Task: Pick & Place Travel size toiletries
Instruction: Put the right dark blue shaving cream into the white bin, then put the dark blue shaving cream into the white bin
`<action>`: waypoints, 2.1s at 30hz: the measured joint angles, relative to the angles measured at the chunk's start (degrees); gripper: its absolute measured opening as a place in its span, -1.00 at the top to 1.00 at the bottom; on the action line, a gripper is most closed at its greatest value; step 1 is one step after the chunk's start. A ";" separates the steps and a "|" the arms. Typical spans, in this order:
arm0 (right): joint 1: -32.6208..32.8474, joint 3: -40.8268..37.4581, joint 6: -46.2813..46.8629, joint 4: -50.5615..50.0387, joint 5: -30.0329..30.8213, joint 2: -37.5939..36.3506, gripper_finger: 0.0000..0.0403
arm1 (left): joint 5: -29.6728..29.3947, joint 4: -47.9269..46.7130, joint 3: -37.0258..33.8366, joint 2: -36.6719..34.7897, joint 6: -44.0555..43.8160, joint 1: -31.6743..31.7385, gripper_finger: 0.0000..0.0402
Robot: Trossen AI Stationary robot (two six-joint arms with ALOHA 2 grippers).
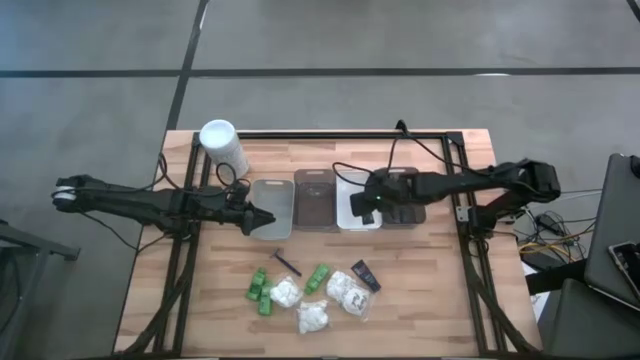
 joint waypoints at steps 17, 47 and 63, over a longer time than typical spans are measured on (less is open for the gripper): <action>-5.88 0.02 0.38 7.01 -4.05 4.51 -0.08 | 0.19 0.39 0.00 0.00 -9.85 0.00 0.20; 32.78 6.57 14.00 -16.59 -7.70 4.60 -0.26 | -5.67 0.75 -0.04 0.15 -11.15 0.06 0.20; 36.33 15.18 10.62 -15.80 -7.91 23.06 -0.58 | -3.52 0.35 -0.07 1.21 -13.25 -0.04 0.20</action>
